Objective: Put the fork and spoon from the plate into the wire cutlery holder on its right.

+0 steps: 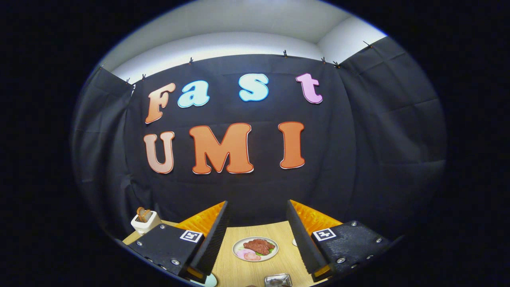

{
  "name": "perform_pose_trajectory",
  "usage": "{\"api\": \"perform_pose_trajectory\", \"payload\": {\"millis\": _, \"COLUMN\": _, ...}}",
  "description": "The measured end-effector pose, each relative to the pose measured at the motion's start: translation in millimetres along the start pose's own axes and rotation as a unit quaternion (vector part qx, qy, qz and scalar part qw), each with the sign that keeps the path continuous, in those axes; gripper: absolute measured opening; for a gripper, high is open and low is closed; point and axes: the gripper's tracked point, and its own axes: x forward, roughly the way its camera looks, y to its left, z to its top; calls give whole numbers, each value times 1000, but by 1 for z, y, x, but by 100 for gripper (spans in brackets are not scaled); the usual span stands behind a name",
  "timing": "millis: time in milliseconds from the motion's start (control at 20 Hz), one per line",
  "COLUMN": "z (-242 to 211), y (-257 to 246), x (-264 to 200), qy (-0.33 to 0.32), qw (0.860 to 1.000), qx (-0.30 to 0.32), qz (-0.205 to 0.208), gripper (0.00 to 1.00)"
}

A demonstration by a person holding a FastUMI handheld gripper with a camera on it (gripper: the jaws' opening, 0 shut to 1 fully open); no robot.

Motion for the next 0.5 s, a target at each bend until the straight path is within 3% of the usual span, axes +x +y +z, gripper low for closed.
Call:
{"api": "perform_pose_trajectory", "payload": {"millis": 250, "z": -2, "y": 28, "x": 0, "qy": -6, "qw": 1000, "qx": -8, "qz": 14, "gripper": 95}}
{"api": "perform_pose_trajectory", "payload": {"millis": 500, "z": -5, "y": 61, "x": -3, "qy": -17, "qw": 1000, "qx": 0, "qz": 22, "gripper": 96}}
